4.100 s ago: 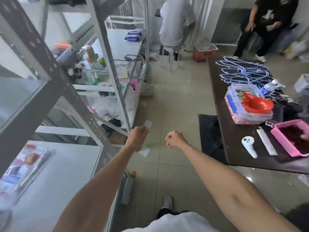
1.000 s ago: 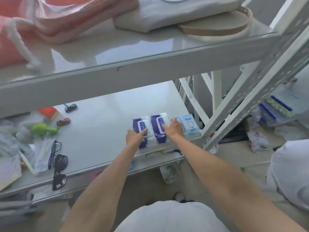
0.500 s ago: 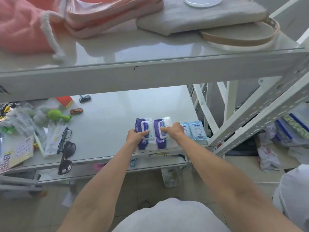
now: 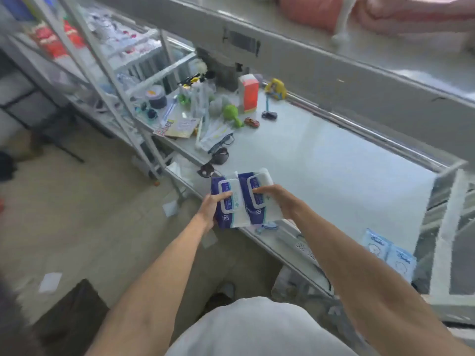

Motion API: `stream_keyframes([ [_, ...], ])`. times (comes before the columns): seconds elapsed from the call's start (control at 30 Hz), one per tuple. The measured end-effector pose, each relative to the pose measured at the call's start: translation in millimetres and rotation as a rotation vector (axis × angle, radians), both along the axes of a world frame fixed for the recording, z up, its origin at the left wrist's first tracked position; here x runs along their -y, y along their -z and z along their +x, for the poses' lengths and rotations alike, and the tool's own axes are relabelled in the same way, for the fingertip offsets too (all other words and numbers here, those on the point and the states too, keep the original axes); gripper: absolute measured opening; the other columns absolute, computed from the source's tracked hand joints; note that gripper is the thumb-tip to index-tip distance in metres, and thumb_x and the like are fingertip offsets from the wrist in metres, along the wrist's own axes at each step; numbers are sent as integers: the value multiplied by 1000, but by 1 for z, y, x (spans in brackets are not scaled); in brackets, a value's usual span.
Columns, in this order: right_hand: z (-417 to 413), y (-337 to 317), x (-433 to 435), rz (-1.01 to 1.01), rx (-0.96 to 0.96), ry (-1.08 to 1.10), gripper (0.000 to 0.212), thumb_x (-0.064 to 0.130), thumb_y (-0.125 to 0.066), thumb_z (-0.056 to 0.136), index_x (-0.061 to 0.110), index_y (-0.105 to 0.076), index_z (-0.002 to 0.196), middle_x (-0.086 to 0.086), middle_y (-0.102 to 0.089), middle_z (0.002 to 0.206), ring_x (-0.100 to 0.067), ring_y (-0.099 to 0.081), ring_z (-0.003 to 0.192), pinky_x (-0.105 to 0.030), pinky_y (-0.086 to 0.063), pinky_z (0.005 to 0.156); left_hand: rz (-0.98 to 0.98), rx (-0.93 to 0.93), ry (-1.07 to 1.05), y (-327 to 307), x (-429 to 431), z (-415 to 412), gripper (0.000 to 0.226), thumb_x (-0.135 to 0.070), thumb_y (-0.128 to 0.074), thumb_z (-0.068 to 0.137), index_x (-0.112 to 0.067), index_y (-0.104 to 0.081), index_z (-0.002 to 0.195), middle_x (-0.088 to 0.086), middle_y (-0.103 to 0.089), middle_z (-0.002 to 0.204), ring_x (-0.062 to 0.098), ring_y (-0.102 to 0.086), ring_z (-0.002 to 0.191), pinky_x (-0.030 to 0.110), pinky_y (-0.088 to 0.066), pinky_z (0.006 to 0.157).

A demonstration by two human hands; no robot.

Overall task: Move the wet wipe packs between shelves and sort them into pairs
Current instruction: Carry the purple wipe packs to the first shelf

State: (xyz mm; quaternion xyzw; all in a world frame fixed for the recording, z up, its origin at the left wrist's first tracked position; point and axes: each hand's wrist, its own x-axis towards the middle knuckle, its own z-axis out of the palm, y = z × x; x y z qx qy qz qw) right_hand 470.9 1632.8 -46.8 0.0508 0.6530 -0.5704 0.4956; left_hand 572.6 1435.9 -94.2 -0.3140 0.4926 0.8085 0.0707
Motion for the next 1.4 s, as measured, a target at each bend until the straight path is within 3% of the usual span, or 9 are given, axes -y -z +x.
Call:
stream_keyframes([
  [0.17, 48, -2, 118, -74, -25, -288, 13, 10, -68, 93, 17, -71, 104, -16, -76, 99, -28, -73, 76, -44, -64, 72, -53, 73, -416, 2, 74, 105, 52, -19, -80, 86, -2, -66, 133, 22, -75, 121, 32, -76, 93, 41, -64, 76],
  [0.3, 97, 20, 203, -55, -6, -502, 31, 9, -70, 93, 8, -68, 124, -27, -71, 126, -37, -72, 96, -60, -58, 96, -69, 117, -648, 11, 123, 187, 46, -18, -81, 88, -2, -67, 129, 22, -76, 119, 32, -76, 93, 39, -64, 72],
  [0.43, 141, 34, 278, -29, 29, -613, 43, 8, -71, 93, 5, -64, 135, -29, -69, 129, -41, -70, 103, -62, -57, 96, -113, 172, -793, 17, 172, 241, 42, -24, -83, 87, -3, -71, 121, 20, -79, 111, 33, -78, 90, 36, -65, 67],
  [0.53, 163, 36, 329, 11, 37, -628, 43, 9, -70, 93, 2, -63, 136, -29, -70, 127, -38, -72, 95, -53, -62, 86, -116, 175, -805, 18, 213, 261, 44, -23, -83, 86, -3, -68, 123, 19, -79, 111, 35, -78, 95, 33, -64, 64],
  [0.67, 174, 31, 393, 21, 31, -669, 41, 10, -68, 94, 3, -63, 134, -25, -72, 117, -33, -73, 84, -42, -65, 71, -124, 156, -761, 12, 271, 274, 35, -13, -82, 87, -6, -68, 118, 18, -77, 111, 21, -77, 75, 27, -61, 55],
  [0.87, 166, 34, 487, 47, 0, -725, 23, 12, -71, 92, 10, -70, 115, -18, -75, 106, -29, -75, 80, -38, -63, 64, -73, 161, -813, 20, 353, 273, 26, -11, -82, 85, -5, -74, 109, 15, -79, 101, 25, -76, 74, 32, -63, 63],
  [1.07, 148, 56, 607, 42, 122, -676, 25, 32, -60, 99, 10, -72, 102, -14, -74, 96, -30, -71, 79, -39, -61, 76, -83, 227, -857, 37, 467, 251, 22, -15, -84, 83, -8, -75, 102, 18, -80, 106, 29, -77, 80, 33, -63, 68],
  [1.2, 125, 61, 698, 23, 163, -688, 30, 37, -58, 100, 11, -73, 101, -13, -75, 92, -28, -72, 76, -38, -60, 75, -103, 297, -860, 36, 560, 229, 21, -19, -84, 85, -10, -73, 101, 18, -79, 108, 34, -76, 90, 36, -62, 73],
  [1.4, 87, 39, 831, -15, 156, -714, 30, 34, -57, 101, 12, -74, 92, -12, -76, 88, -27, -71, 74, -38, -59, 77, -132, 313, -846, 23, 693, 195, 47, -29, -90, 75, -3, -75, 112, 15, -82, 102, 37, -79, 96, 52, -64, 88],
])
